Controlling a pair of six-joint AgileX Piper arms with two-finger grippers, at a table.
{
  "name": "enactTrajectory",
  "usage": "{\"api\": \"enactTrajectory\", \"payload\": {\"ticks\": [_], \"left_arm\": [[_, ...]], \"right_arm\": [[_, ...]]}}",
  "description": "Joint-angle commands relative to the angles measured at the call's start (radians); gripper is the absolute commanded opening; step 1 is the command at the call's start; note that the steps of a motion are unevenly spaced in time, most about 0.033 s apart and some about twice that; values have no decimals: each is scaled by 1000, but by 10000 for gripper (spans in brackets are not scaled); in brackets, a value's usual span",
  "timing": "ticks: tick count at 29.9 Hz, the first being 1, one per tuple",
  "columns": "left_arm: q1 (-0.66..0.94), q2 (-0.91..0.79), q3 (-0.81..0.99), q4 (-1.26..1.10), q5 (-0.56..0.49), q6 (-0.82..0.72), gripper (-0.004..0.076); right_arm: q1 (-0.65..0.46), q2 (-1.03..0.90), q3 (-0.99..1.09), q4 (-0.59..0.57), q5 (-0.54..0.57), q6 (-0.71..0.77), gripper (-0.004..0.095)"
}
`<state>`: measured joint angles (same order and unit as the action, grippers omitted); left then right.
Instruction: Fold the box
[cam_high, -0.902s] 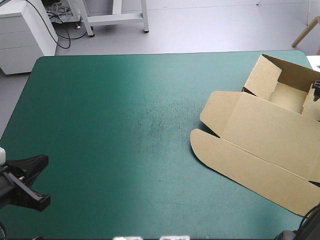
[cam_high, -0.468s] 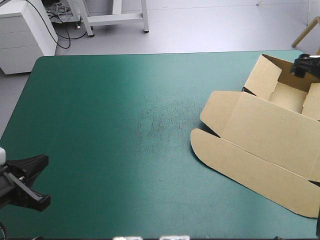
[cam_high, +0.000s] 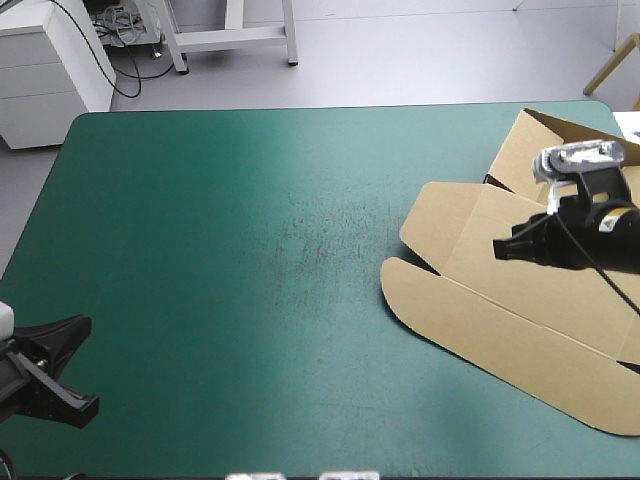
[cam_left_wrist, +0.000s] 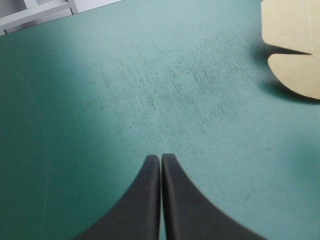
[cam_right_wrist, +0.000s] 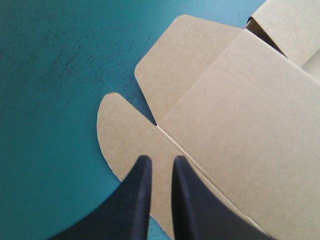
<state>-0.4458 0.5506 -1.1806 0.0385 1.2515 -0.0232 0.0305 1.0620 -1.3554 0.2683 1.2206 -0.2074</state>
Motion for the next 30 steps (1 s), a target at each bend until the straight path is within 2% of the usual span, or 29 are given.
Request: {"api": "enactTrajectory", "payload": {"ticks": [1,14,23,30], "left_arm": [[-2,-48,39,23,32,2,-10],[-2,-401,420,18,-144,-13,-10],[-2,-526,572,18,-206,-20,-10],[-2,-581,637,18,-277,-31,-10]], "right_arm": [[6,-113,72,2,-99,-26,-7],[6,-483,428,2,-270,-58,-10],[6,-653,615,0,-323,-58,-15],[6,-826,728,0,-428,-58,-19]]}}
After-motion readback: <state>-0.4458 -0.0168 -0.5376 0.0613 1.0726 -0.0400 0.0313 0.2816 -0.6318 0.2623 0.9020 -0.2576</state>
